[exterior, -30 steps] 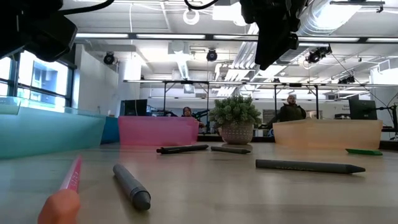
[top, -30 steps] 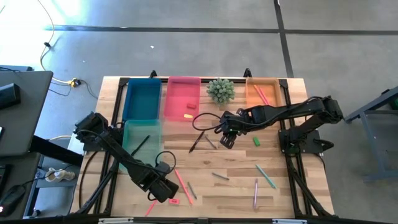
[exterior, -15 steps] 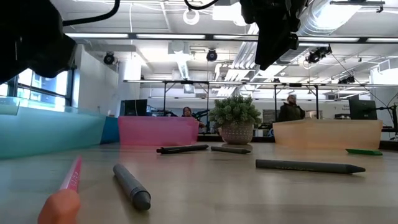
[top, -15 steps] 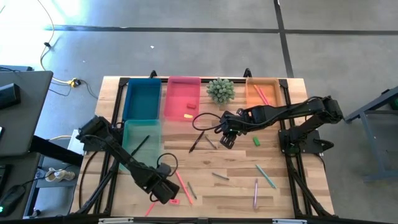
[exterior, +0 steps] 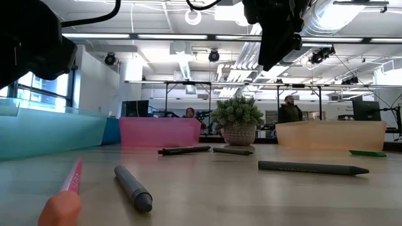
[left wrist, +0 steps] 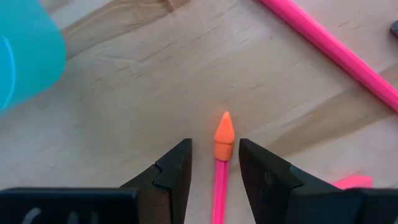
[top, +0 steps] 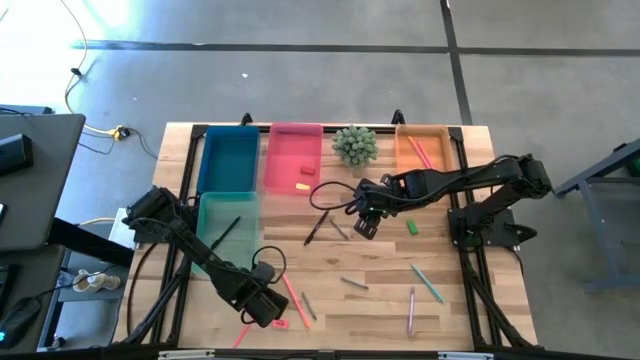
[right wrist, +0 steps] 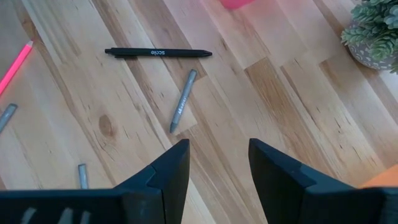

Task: Sort crayons/erasers/pens/pencils in bins
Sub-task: Put the pink pencil into the orange bin

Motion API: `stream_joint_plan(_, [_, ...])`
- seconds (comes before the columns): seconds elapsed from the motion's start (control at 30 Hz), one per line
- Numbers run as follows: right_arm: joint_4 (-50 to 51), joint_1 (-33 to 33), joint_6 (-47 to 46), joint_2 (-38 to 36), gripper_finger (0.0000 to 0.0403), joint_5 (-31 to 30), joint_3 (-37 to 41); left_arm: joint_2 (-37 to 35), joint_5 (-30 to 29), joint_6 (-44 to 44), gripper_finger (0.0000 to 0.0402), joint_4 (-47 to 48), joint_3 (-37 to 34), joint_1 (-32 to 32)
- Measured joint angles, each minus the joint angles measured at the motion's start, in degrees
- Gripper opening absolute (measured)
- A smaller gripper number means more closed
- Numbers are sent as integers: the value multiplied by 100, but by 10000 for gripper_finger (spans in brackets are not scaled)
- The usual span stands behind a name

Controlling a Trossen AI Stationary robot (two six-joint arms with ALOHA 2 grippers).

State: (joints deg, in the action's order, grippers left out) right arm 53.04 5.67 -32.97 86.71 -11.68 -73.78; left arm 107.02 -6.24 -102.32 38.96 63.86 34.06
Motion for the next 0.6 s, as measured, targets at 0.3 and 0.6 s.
stream_joint_plan(0.3, [-2,1,0,1,156,0,0,2,0,7,113,16,-4,9])
stream_joint_plan(0.6, [-2,1,0,1,156,0,0,7,2,48,47,74,-14,23])
